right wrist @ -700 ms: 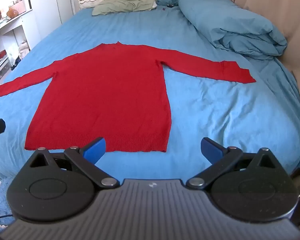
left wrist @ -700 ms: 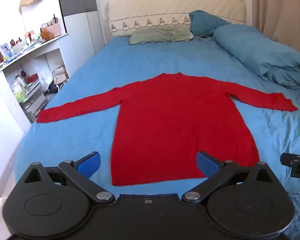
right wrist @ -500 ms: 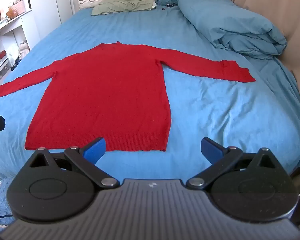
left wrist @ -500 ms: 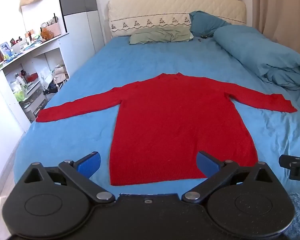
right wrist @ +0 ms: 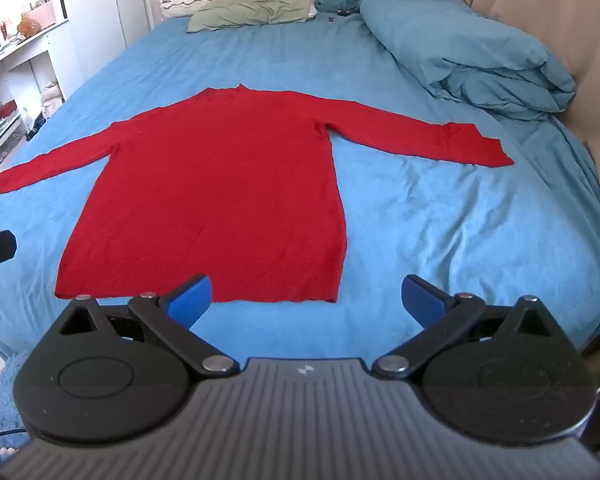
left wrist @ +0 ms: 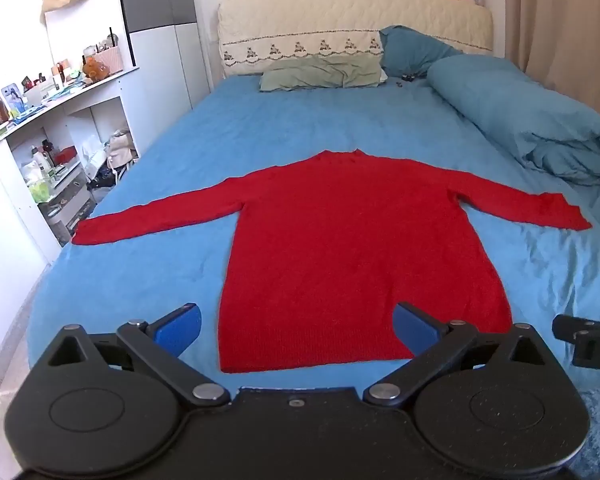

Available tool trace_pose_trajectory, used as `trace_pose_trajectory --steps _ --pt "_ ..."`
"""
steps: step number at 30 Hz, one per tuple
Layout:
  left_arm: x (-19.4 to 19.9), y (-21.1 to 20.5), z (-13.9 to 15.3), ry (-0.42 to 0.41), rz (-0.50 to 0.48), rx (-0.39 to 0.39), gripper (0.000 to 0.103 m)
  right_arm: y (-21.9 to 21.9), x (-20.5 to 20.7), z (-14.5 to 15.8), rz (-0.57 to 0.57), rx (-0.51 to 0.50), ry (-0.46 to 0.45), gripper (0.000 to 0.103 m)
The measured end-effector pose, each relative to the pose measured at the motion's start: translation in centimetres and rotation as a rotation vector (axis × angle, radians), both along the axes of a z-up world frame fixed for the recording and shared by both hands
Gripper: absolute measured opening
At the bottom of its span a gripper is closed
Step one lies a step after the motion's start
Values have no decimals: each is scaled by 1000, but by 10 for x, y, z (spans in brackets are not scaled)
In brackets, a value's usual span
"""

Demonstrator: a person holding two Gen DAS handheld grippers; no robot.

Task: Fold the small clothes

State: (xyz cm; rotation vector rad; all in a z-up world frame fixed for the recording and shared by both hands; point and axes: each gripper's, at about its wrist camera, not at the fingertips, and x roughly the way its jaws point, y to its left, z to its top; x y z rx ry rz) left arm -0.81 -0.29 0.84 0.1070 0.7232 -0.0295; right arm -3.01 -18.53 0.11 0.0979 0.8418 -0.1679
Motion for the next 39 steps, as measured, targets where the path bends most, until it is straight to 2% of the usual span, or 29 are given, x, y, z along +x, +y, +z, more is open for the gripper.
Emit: trace_pose_trajectory --steps 18,39 --pt "-1 7 4 3 -7 -25 103 2 -1 7 3 -9 -10 103" --pt "-2 7 7 -9 -13 -14 103 2 -2 11 6 -6 -19 103"
